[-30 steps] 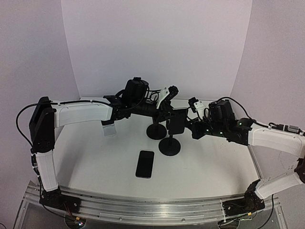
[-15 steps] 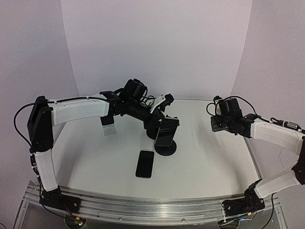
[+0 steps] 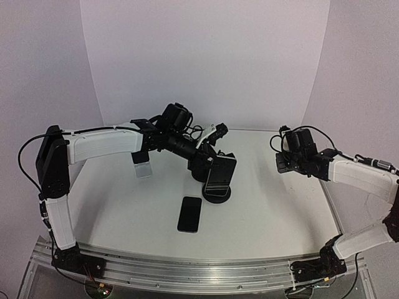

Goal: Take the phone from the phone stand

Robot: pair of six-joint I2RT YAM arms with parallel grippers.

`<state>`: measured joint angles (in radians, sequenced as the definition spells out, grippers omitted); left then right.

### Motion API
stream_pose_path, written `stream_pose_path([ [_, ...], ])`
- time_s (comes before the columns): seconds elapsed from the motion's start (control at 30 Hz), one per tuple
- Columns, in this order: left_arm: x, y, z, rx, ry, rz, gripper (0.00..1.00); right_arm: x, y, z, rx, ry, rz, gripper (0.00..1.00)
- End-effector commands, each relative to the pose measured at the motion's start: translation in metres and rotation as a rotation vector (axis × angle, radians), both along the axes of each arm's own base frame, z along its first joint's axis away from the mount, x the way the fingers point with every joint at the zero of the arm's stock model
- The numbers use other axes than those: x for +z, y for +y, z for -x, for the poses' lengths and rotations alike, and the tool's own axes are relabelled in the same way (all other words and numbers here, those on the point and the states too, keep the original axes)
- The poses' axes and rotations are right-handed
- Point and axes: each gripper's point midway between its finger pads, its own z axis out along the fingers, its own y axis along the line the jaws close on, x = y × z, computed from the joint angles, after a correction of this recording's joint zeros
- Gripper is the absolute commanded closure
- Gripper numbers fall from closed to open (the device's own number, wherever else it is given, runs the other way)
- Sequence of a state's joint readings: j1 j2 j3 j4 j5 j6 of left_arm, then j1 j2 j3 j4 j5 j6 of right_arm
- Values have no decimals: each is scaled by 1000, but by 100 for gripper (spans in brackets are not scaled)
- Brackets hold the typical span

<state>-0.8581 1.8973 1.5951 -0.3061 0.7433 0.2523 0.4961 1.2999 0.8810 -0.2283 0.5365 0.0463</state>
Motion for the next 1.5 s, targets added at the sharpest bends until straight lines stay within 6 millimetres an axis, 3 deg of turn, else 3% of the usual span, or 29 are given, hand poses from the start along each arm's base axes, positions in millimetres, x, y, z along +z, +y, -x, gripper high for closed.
stream_pose_path([
  [0.0,70,3,21,-86,-19,162,100,23,10,-2,30,-45,-64,100],
  [0.13,93,7,31,-118,27,209,100,32,31,0,140,-39,-126,100],
  [0.23,107,11,36,-144,98,234,100,52,47,3,229,-59,-181,92],
  [0.4,129,23,37,-146,201,266,100,99,84,23,472,-111,-296,62],
  [0.43,130,24,37,-143,210,265,100,101,85,23,473,-115,-297,62],
  [0.47,137,28,37,-144,221,281,100,116,97,32,552,-127,-344,52],
  [0.6,155,38,37,-148,243,312,100,148,119,50,698,-146,-448,30],
  [0.7,170,49,37,-155,237,336,100,175,144,72,860,-146,-565,4],
  [0.73,176,54,37,-153,229,344,100,185,152,80,910,-149,-612,2],
  [0.83,186,62,39,-155,212,359,100,210,175,110,1086,-180,-717,4],
  [0.97,189,67,43,-160,208,362,100,222,197,135,1200,-207,-767,9],
  [1.17,192,69,47,-171,196,370,100,207,229,133,1205,-147,-793,20],
  [1.47,187,69,46,-166,199,362,100,200,248,131,1230,-119,-806,63],
])
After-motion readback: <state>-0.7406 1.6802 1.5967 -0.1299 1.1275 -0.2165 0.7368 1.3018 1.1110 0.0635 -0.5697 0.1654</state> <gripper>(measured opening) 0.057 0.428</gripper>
